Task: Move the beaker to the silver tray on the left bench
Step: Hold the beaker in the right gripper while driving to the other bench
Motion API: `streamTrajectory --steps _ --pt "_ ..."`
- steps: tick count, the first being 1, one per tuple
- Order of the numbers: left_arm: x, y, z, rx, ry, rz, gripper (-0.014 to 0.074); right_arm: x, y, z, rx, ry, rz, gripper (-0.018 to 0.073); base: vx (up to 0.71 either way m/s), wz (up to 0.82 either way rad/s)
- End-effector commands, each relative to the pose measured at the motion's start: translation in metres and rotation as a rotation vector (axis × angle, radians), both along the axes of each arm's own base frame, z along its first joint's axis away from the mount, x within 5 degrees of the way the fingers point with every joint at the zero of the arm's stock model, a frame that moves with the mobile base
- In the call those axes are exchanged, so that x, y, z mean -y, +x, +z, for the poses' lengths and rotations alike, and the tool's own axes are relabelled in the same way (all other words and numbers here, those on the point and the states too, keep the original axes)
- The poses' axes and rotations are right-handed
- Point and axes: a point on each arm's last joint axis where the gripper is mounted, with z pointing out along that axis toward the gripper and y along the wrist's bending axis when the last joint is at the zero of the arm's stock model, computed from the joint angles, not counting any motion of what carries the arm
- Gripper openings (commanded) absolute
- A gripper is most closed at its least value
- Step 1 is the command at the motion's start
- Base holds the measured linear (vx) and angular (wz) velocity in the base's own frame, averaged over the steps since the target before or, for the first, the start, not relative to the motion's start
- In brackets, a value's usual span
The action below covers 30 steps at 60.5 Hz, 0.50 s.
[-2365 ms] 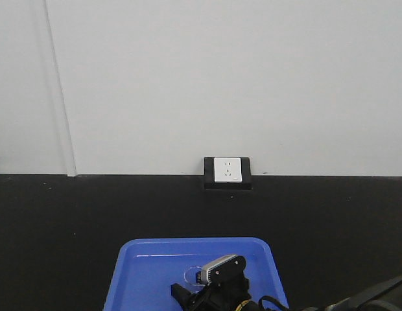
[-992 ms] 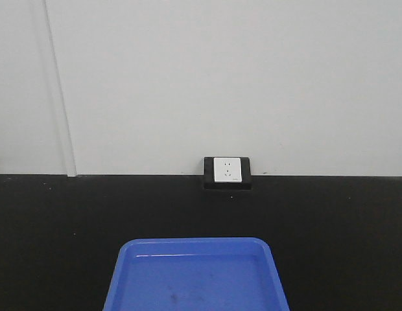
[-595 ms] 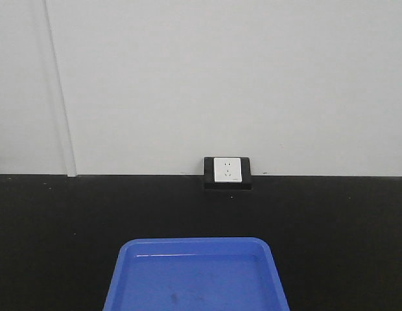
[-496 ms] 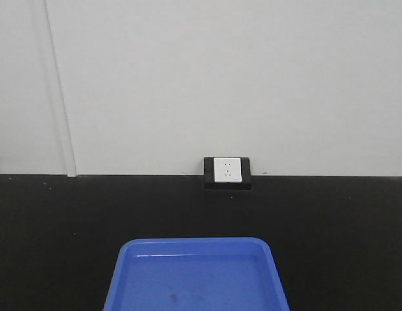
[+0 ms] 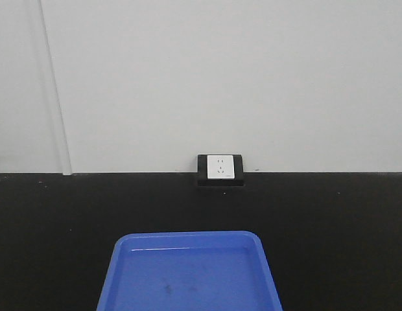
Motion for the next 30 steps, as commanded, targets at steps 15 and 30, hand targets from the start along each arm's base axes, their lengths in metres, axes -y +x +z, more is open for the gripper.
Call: streamTrajectory --steps 15,30 --pt "0.0008 0.0017 0.0003 0.062 -0.005 -0.010 0.0001 -0.0019 -0.0012 0.0164 0.094 0.026 0.025 -0.0011 -0.16 -0.10" --pt "0.0008 0.0017 0.0003 0.062 -0.005 -0.010 0.0001 -0.0019 -0.0012 0.0164 0.094 0.026 0.025 -0.0011 -0.22 -0.11"
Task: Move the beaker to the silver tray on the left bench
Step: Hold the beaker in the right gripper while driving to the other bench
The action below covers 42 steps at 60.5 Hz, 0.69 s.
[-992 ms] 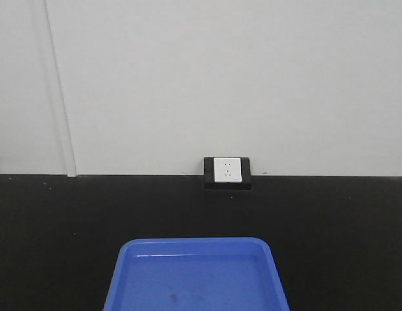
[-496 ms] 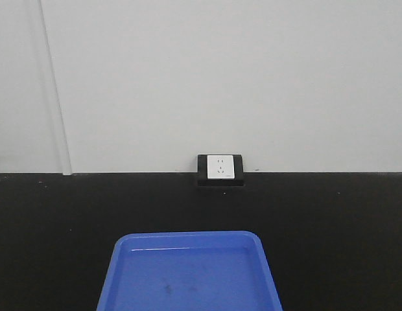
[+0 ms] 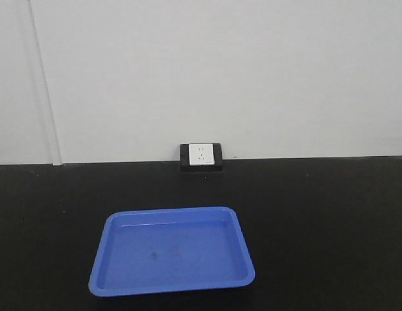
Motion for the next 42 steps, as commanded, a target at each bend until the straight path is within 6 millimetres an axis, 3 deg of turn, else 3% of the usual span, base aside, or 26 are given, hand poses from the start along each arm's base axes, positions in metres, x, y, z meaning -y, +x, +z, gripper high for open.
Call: streamTrajectory --steps 1,42 --pt "0.0008 0.0017 0.0003 0.062 -0.005 -0.010 0.0001 -0.0019 -0.0012 0.0164 0.094 0.026 0.025 -0.0011 -0.25 -0.04" --pt "0.0008 0.0017 0.0003 0.062 -0.005 -0.010 0.0001 -0.0019 -0.0012 0.0163 0.093 0.026 0.024 -0.0011 -0.32 0.22"
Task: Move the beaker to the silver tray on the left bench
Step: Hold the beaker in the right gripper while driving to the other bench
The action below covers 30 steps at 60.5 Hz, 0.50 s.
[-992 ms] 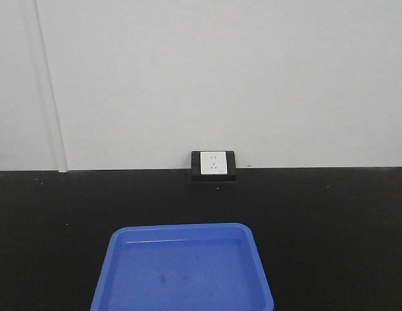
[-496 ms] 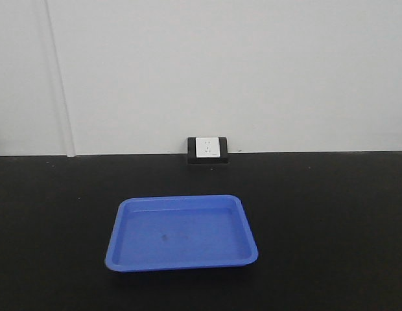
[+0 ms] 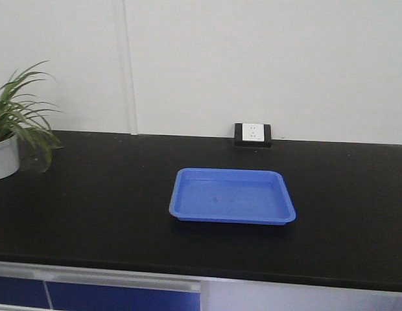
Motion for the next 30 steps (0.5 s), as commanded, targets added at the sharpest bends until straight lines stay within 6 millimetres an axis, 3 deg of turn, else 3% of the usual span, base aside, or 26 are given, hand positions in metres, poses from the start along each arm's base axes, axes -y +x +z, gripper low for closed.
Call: streamTrajectory --steps 1,30 --pt "0.0008 0.0017 0.0003 0.062 -0.005 -0.010 0.0001 -0.0019 -0.0012 0.0163 0.093 0.026 0.024 -0.0011 -0.36 0.35" --pt "0.0008 0.0017 0.0003 0.062 -0.005 -0.010 0.0001 -0.0020 -0.0012 0.0164 0.094 0.026 0.025 -0.0011 -0.35 0.39"
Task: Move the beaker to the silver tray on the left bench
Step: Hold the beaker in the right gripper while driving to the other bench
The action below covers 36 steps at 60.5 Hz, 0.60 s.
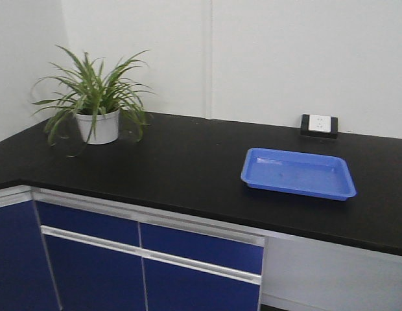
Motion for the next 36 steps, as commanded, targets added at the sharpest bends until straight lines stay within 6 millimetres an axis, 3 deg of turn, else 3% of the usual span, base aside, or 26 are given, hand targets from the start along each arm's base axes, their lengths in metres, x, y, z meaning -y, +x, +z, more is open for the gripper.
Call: streamTrajectory --steps 1,36 --pt "0.0008 0.0017 0.0003 0.062 -0.005 -0.010 0.0001 -0.0020 -0.0012 0.0164 0.094 0.026 0.025 -0.0011 -0.35 0.46" --pt "0.0008 0.0017 0.0003 0.062 -0.005 -0.010 0.0001 -0.0020 -0.0012 0.0164 0.094 0.026 0.025 -0.0011 -0.33 0.55"
